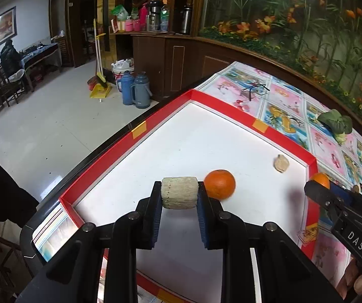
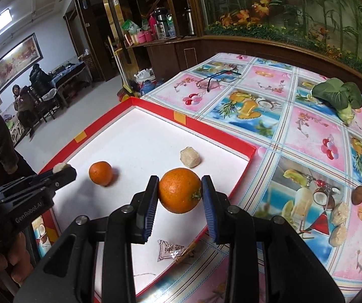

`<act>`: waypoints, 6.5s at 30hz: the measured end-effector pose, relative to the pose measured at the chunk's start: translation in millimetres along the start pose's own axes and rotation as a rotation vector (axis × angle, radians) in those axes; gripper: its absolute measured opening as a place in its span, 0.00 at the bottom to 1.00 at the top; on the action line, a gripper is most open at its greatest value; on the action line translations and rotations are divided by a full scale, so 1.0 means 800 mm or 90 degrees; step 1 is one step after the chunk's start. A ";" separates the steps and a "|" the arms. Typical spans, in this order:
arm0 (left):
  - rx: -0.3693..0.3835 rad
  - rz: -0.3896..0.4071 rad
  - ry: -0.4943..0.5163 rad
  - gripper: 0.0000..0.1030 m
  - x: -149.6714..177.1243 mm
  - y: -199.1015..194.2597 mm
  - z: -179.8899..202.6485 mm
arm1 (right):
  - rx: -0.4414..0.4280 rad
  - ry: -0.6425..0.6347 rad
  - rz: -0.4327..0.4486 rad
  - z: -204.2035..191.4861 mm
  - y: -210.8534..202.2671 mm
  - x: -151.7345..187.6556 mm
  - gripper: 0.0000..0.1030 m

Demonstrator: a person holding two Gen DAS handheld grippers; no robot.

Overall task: Organize fruits
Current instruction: 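Carry both items into the white tray and open both tools, then grasp a dark red date with the right tool while the left grasps a beige lump, then carry the date and the beige lump over the white tray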

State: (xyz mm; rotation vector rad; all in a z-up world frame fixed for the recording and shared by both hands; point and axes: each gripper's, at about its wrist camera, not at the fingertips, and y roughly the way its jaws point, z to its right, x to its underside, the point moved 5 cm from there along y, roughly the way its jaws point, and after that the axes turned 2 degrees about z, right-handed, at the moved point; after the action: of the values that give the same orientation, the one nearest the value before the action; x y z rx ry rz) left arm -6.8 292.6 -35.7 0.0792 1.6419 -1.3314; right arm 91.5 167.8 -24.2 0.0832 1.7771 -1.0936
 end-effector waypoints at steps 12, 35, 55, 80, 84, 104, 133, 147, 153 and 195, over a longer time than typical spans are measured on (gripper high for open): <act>-0.038 0.012 -0.065 0.68 -0.002 -0.010 -0.023 | 0.022 -0.008 -0.007 0.003 -0.005 0.001 0.41; 0.112 0.047 0.094 0.74 0.035 -0.060 0.161 | 0.191 0.131 0.059 0.208 -0.175 0.094 0.64; 0.204 -0.020 0.262 0.74 0.082 -0.028 0.353 | 0.387 0.259 -0.023 0.408 -0.218 0.170 0.23; 0.211 -0.061 0.268 0.20 0.120 -0.022 0.346 | 0.329 0.264 0.005 0.406 -0.223 0.173 0.23; 0.218 -0.052 0.259 0.20 0.125 -0.049 0.317 | 0.331 0.257 0.011 0.402 -0.225 0.172 0.23; 0.265 0.048 0.179 0.21 0.086 -0.126 0.187 | 0.332 0.151 -0.012 0.278 -0.193 0.113 0.24; 0.151 0.063 -0.006 0.20 0.000 -0.063 0.015 | 0.264 0.096 0.052 0.162 -0.184 0.054 0.24; 0.086 0.035 0.003 0.20 -0.001 -0.041 -0.002 | 0.203 0.095 0.054 0.145 -0.159 0.058 0.24; 0.069 0.025 0.010 0.20 -0.004 -0.034 0.000 | 0.185 0.090 0.053 0.139 -0.152 0.056 0.24; 0.005 -0.038 0.064 0.21 -0.079 0.081 0.022 | -0.003 -0.024 -0.012 -0.012 0.014 -0.027 0.24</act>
State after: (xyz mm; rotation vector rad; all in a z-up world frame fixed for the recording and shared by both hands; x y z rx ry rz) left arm 74.6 336.0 -35.8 0.1044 1.7354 -1.3990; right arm 101.0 190.4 -13.9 0.0431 1.7502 -1.0980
